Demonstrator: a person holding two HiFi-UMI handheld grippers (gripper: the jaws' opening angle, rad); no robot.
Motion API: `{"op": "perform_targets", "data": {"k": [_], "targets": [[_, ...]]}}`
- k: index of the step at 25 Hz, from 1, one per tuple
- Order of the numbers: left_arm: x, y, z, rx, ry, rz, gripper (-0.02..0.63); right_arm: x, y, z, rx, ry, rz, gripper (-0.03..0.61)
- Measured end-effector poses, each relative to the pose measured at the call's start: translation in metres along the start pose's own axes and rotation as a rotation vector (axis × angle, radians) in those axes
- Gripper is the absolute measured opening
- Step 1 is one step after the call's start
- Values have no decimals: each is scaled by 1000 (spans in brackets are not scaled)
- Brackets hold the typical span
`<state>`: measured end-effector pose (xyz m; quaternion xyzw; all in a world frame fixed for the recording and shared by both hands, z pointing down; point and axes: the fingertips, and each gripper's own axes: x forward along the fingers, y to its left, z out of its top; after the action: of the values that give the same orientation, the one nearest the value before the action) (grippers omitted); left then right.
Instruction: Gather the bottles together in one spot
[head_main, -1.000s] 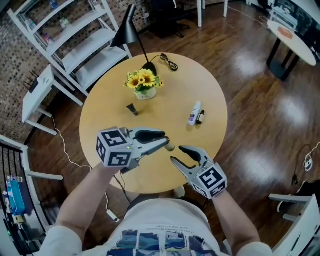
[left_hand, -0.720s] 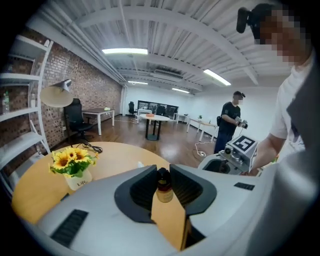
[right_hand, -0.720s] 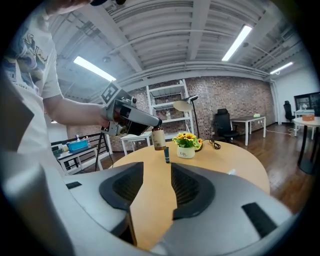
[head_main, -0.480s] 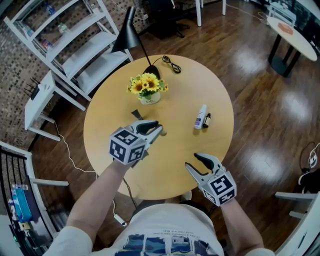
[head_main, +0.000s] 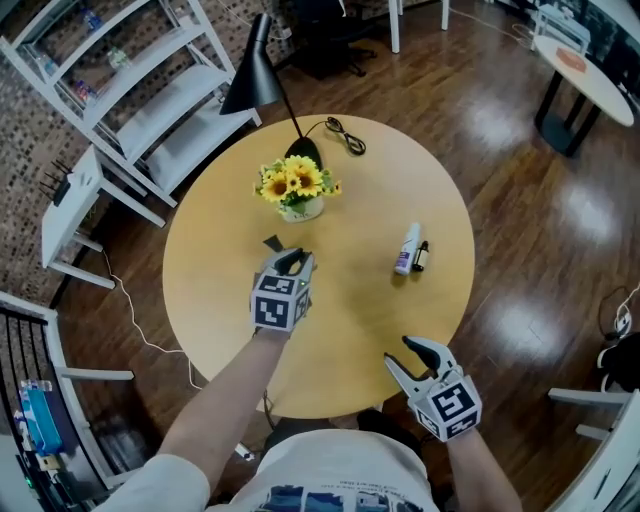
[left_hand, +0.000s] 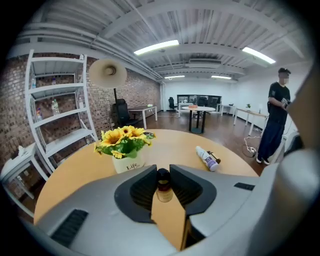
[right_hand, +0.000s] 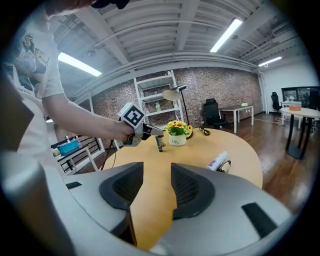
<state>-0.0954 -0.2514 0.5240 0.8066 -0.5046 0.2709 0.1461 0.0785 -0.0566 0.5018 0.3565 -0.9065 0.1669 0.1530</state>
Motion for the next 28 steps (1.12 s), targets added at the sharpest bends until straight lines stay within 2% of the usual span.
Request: {"op": "perform_targets", "data": {"k": [4,11,18,28], "targets": [[26,25,-4,-32,-4,95,80,3,-6,-7,8,29,-21,198],[58,60,-23,-112,38,196,80,17,-13,-7,2,80,-32,198],[79,67,-35,-141,43,227,80,27,-19,-17,5,141,-35,199],[94,81,-47,-206,56,264,80,24,-26,-29,29,170,-39,199]]}}
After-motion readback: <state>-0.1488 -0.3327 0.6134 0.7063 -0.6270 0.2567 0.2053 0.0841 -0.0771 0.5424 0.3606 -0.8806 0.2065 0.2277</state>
